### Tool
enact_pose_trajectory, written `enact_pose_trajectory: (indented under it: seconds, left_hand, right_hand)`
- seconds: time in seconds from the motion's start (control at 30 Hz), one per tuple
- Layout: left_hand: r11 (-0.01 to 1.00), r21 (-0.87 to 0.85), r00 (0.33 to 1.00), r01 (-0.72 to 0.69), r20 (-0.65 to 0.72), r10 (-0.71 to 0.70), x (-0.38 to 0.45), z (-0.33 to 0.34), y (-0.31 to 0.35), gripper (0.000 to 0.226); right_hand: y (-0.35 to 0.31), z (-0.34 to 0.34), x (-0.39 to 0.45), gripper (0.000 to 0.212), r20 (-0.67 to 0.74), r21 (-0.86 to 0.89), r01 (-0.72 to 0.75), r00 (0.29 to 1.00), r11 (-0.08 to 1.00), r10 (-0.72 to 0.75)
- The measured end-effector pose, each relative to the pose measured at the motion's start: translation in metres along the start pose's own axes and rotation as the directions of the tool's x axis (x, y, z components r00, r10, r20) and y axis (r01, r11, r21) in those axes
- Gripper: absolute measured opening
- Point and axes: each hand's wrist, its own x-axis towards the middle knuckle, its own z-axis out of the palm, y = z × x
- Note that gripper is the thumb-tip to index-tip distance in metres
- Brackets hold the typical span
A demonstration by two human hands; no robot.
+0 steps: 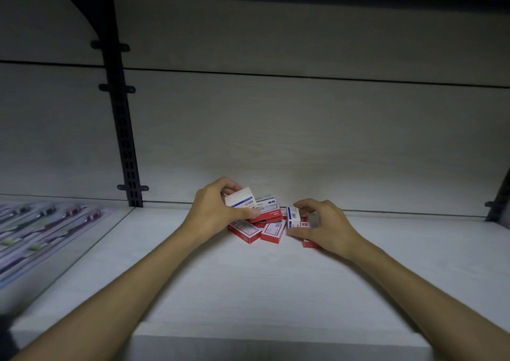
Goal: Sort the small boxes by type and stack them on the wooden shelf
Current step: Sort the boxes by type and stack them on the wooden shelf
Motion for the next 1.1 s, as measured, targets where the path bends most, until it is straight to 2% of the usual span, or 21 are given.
enact_pose_trajectory:
  seconds: [0.1, 0.2, 0.3, 0.4, 0.47, 0.57, 0.7, 0.8, 0.93, 1.1]
  left_hand:
    - [0.998, -0.004, 0.998, -0.063, 0.026, 0.063, -0.002, -0.001, 0.0, 0.052]
    - [0.996, -0.021, 0.996, -0.085, 0.029, 0.086, -0.003, -0.002, -0.001, 0.048]
    - [0.996, -0.015, 0.994, -0.093, 0.049, 0.093, -0.005, -0.001, 0.0, 0.045]
    - [0.996, -0.079, 0.998, -0.03, 0.06, 0.034, -0.006, 0.001, 0.002, 0.039]
    - [0.986, -0.161, 0.998, 0.039, 0.064, -0.029, -0.005, 0.002, 0.003, 0.044]
    - [0.929, -0.344, 0.989, 0.133, 0.101, -0.104, -0.002, 0.0, 0.0, 0.052]
    - [0.822, -0.536, 0.972, 0.195, 0.216, -0.09, -0.002, -0.003, -0.001, 0.049]
    - [0.766, -0.596, 0.953, 0.241, 0.294, -0.071, -0.002, -0.004, -0.002, 0.047]
    - [0.689, -0.663, 0.94, 0.294, 0.331, -0.083, -0.001, 0.0, -0.004, 0.046]
    - [0.626, -0.708, 0.932, 0.327, 0.35, -0.092, 0.0, 0.0, -0.004, 0.044]
  right_hand:
    - [-0.002, -0.008, 0.002, 0.064, -0.044, 0.185, -0.041, 0.998, 0.982, 0.05]
    - [-0.007, -0.015, 0.001, 0.058, -0.005, 0.495, -0.113, 0.991, 0.862, 0.132]
    - [-0.013, -0.019, -0.003, 0.051, 0.068, 0.744, -0.164, 0.983, 0.647, 0.17]
    - [-0.015, -0.022, -0.005, 0.05, 0.176, 0.917, -0.213, 0.975, 0.337, 0.139]
    - [-0.015, -0.024, -0.005, 0.051, 0.238, 0.937, -0.261, 0.964, 0.231, 0.122]
    - [-0.014, -0.024, -0.003, 0.055, 0.289, 0.934, -0.306, 0.951, 0.184, 0.114]
    - [-0.015, -0.027, -0.002, 0.056, 0.332, 0.935, -0.34, 0.939, 0.097, 0.092]
    - [-0.015, -0.028, -0.003, 0.054, 0.36, 0.927, -0.365, 0.931, 0.089, 0.066]
    - [-0.015, -0.027, -0.003, 0.065, 0.374, 0.927, -0.375, 0.927, -0.001, 0.021]
    - [-0.015, -0.027, -0.002, 0.058, 0.368, 0.93, -0.368, 0.93, 0.008, 0.009]
